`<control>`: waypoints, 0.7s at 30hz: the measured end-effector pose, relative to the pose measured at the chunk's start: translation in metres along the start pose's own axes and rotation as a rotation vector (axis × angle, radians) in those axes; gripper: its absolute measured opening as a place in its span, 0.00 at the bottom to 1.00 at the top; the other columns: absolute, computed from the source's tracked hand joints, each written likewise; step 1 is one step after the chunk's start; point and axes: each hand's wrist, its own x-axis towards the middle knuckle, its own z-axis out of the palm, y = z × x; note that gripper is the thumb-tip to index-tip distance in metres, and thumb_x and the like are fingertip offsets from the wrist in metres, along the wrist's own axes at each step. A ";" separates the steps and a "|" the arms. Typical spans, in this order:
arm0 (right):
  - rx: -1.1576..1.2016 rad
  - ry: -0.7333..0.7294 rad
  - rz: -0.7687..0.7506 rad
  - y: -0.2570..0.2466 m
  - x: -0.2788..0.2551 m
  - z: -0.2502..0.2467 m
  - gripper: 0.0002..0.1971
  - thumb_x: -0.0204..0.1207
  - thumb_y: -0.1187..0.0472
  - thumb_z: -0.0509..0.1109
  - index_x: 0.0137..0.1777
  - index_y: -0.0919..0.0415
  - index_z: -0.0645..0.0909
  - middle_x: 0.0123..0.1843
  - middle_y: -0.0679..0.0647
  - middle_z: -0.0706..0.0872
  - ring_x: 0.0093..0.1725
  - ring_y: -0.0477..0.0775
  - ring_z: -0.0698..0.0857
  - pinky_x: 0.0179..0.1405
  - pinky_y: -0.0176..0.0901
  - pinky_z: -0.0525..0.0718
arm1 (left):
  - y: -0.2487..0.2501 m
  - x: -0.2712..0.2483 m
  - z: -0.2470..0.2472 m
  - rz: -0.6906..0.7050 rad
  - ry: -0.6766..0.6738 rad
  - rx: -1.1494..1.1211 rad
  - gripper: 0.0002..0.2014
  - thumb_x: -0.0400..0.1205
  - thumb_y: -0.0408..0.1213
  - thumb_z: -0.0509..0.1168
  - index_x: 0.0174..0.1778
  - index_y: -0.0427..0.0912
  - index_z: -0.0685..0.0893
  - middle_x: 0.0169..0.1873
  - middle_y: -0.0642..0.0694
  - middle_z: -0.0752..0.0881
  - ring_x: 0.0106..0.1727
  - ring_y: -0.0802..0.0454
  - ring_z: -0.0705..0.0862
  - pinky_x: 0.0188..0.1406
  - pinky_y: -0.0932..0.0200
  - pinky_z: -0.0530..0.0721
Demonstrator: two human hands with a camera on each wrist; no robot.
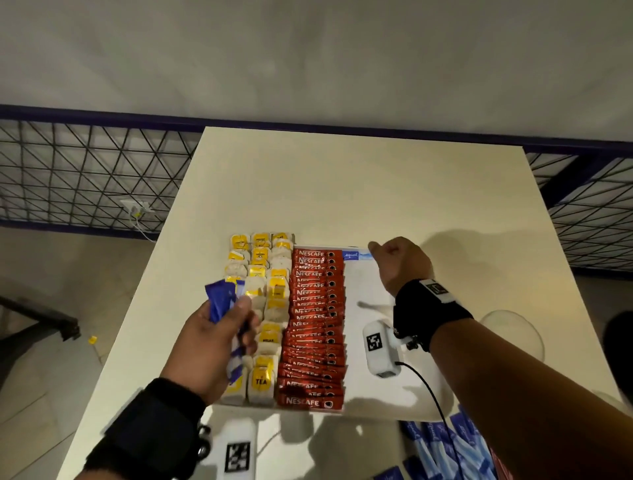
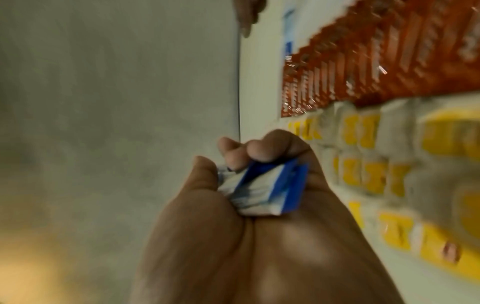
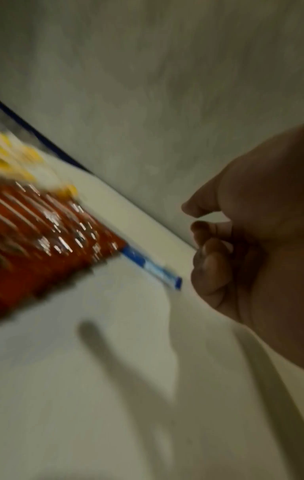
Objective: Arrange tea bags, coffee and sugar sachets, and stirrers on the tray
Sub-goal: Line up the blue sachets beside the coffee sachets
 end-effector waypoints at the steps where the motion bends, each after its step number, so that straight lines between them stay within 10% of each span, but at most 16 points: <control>1: 0.060 -0.039 -0.065 -0.011 -0.015 -0.001 0.14 0.78 0.42 0.66 0.43 0.52 0.79 0.38 0.47 0.83 0.41 0.53 0.80 0.39 0.39 0.71 | 0.004 0.004 0.005 -0.049 -0.026 -0.234 0.09 0.81 0.42 0.62 0.41 0.41 0.74 0.29 0.45 0.78 0.24 0.54 0.71 0.23 0.60 0.75; 7: 0.286 -0.865 -0.307 -0.050 -0.104 0.004 0.13 0.81 0.46 0.63 0.45 0.53 0.83 0.45 0.53 0.90 0.33 0.52 0.81 0.30 0.41 0.81 | 0.013 0.025 0.031 0.001 -0.100 -0.783 0.10 0.79 0.49 0.57 0.40 0.46 0.71 0.26 0.53 0.75 0.24 0.59 0.75 0.34 0.61 0.85; 15: 0.455 -0.724 -0.300 -0.046 -0.122 -0.003 0.10 0.78 0.53 0.71 0.37 0.54 0.83 0.31 0.51 0.87 0.26 0.51 0.79 0.30 0.42 0.79 | 0.022 -0.004 0.062 0.044 -0.210 -0.596 0.22 0.88 0.47 0.49 0.32 0.47 0.81 0.27 0.51 0.80 0.28 0.55 0.82 0.25 0.59 0.82; 18: 0.414 -0.379 -0.323 -0.042 -0.122 -0.014 0.09 0.77 0.51 0.71 0.37 0.51 0.80 0.30 0.46 0.83 0.28 0.45 0.78 0.32 0.41 0.75 | 0.020 -0.009 0.063 0.112 -0.152 -0.389 0.10 0.87 0.39 0.57 0.40 0.41 0.75 0.29 0.45 0.78 0.27 0.50 0.78 0.28 0.57 0.81; 21: 0.566 -0.334 -0.388 -0.048 -0.116 -0.024 0.05 0.77 0.57 0.72 0.40 0.47 0.81 0.29 0.39 0.82 0.26 0.36 0.78 0.32 0.35 0.73 | 0.011 -0.013 0.060 0.192 -0.174 0.031 0.03 0.82 0.32 0.67 0.46 0.40 0.78 0.30 0.43 0.79 0.27 0.48 0.77 0.26 0.56 0.75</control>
